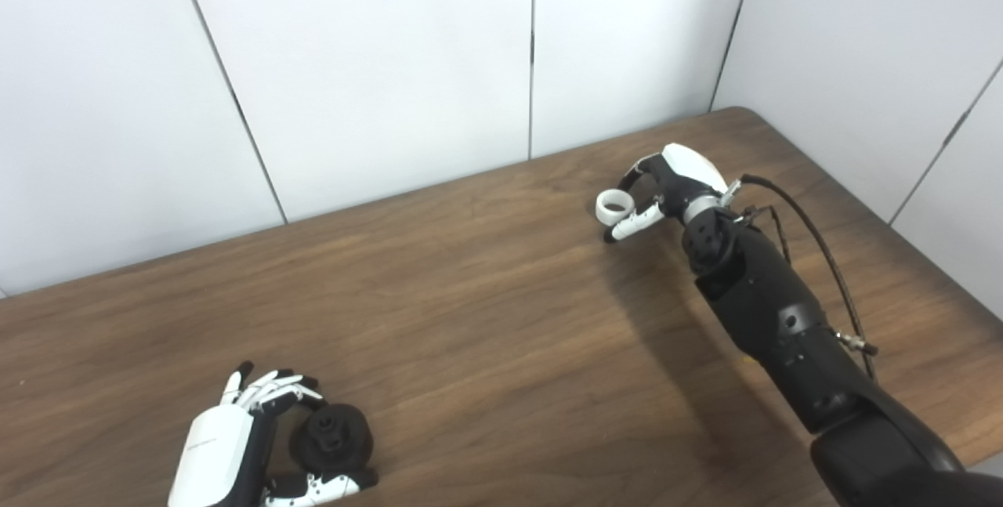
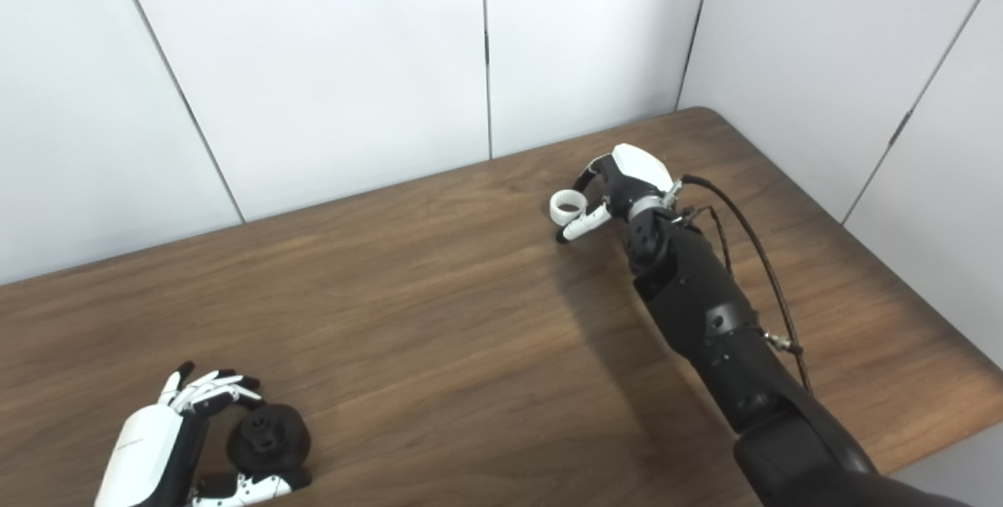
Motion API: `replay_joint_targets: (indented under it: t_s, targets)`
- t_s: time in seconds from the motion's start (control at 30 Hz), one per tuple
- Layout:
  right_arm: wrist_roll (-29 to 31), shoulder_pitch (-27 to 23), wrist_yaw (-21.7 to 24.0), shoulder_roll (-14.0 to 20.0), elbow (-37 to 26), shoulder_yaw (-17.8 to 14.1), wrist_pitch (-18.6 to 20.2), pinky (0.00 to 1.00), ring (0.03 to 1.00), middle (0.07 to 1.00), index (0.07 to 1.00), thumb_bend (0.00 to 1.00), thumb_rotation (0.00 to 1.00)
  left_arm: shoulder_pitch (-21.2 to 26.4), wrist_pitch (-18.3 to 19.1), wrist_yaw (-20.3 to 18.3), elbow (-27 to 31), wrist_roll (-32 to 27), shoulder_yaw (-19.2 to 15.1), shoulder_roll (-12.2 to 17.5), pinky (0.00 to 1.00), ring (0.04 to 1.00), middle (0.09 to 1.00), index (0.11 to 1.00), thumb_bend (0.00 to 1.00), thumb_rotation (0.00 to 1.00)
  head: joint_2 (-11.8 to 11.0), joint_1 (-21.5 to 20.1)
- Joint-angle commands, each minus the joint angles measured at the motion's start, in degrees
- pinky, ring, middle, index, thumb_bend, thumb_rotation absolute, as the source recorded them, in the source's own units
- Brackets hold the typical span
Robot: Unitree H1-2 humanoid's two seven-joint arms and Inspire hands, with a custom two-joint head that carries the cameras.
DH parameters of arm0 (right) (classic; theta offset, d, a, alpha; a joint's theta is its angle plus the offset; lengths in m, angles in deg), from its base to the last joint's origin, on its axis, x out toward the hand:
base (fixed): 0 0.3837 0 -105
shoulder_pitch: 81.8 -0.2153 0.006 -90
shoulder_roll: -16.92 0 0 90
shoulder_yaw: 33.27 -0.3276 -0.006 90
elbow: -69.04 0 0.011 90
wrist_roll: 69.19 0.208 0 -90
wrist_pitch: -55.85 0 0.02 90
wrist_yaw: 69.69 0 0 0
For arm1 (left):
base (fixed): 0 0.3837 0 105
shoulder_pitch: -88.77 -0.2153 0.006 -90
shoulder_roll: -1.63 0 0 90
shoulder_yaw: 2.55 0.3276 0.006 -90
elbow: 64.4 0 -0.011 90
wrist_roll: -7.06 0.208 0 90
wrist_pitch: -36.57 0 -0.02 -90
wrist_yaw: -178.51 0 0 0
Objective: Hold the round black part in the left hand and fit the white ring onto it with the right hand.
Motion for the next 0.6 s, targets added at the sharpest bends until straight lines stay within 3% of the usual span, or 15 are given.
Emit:
replay_joint_targets:
  t_s: [0.0, 0.57]
  targets:
    - [0.15, -1.81, -0.94, 0.2, -0.21, -0.01, -0.29, 1.0, 0.979, 0.872, 0.621, 0.83, 0.18, -2.62, 0.08, 0.88, -1.85, 0.2, 0.28, 0.39, 1.0, 0.851, 0.749, 0.484, 0.52, 0.05, 0.05, 0.09]
    - [1.21, -2.08, -1.84, 0.09, 0.59, 0.62, -0.31, 1.0, 0.982, 0.883, 0.587, 0.83, 0.17, -2.62, -0.04, 1.18, -1.82, 0.47, 0.35, 0.35, 1.0, 0.846, 0.747, 0.484, 0.52, 0.05, 0.1, 0.21]
